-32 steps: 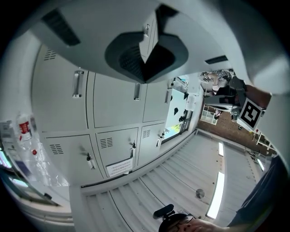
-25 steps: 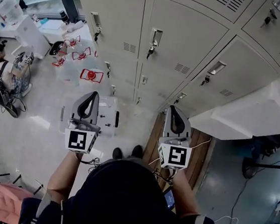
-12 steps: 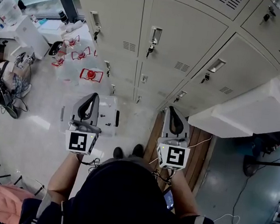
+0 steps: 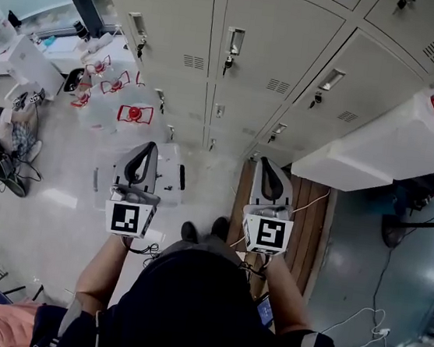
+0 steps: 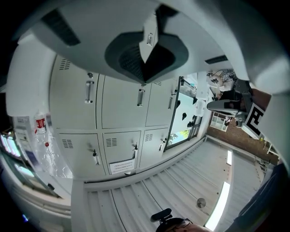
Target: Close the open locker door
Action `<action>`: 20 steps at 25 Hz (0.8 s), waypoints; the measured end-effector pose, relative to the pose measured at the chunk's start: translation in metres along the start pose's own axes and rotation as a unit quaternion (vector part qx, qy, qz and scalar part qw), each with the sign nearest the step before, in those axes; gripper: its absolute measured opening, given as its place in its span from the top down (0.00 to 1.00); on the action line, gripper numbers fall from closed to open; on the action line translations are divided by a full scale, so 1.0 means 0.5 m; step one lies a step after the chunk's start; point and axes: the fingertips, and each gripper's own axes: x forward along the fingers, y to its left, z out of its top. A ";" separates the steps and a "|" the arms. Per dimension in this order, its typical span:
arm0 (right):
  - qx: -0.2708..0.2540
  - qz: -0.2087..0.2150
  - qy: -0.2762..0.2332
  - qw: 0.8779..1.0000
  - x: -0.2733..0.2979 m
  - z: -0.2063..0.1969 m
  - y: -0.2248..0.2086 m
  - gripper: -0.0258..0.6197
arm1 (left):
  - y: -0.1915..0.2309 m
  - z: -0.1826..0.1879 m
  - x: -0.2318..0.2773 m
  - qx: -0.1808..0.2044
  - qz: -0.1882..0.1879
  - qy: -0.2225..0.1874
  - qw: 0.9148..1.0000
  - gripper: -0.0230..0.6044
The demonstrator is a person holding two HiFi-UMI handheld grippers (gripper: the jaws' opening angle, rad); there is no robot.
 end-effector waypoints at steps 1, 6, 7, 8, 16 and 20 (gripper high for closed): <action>-0.001 -0.002 0.000 1.000 -0.003 -0.001 0.001 0.96 | -0.003 -0.001 -0.002 -0.001 -0.001 -0.003 1.000 0.96; 0.004 -0.003 -0.002 1.000 -0.015 -0.009 -0.004 0.96 | -0.020 -0.017 -0.009 0.005 -0.004 0.012 1.000 0.96; 0.006 -0.002 -0.002 1.000 -0.016 -0.009 -0.008 0.96 | -0.026 -0.020 -0.007 0.007 -0.004 0.015 1.000 0.96; 0.008 -0.002 -0.002 1.000 -0.019 -0.011 -0.012 0.96 | -0.034 -0.017 -0.006 0.004 -0.004 0.011 1.000 0.96; 0.015 -0.004 0.010 1.000 -0.038 -0.036 -0.041 0.96 | -0.076 -0.019 -0.001 0.012 -0.009 0.004 1.000 0.96; 0.017 -0.002 0.018 1.000 -0.040 -0.046 -0.046 0.97 | -0.092 -0.017 0.001 -0.003 -0.008 0.004 1.000 0.96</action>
